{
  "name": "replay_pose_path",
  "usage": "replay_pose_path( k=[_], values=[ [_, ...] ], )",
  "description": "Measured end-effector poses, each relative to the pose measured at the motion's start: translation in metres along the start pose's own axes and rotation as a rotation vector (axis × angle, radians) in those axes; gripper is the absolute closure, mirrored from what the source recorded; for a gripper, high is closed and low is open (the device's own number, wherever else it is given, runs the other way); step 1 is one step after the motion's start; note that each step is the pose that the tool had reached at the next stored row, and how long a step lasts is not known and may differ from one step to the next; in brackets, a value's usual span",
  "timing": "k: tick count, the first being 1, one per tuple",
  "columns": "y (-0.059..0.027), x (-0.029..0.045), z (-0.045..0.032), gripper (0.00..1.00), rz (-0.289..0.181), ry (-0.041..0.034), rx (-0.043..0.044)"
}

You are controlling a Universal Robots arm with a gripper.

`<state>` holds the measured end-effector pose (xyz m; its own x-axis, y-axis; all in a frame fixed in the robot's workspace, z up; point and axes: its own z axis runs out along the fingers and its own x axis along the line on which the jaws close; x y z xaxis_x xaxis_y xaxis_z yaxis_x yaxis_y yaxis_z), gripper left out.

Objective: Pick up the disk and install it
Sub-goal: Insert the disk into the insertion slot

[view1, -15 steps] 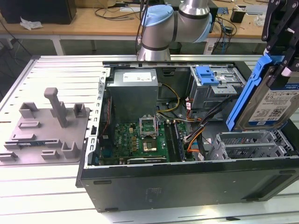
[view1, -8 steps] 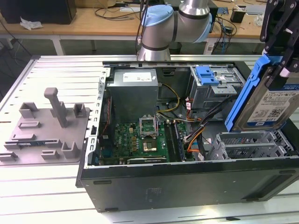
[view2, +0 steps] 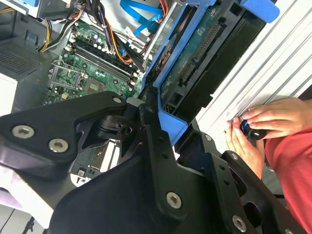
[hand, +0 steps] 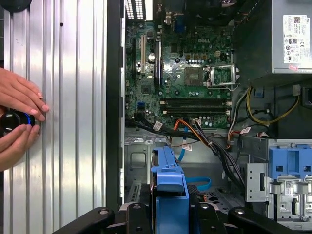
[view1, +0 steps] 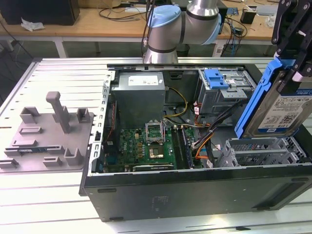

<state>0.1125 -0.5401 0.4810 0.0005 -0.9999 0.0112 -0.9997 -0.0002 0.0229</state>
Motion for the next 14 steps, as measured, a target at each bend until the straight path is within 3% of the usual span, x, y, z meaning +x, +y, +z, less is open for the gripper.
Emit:
replay_pose_path(
  k=[14],
  values=[
    [0.0004, -0.0001, 0.0026, 0.64, 0.000, 0.0000, 0.0001]
  ],
)
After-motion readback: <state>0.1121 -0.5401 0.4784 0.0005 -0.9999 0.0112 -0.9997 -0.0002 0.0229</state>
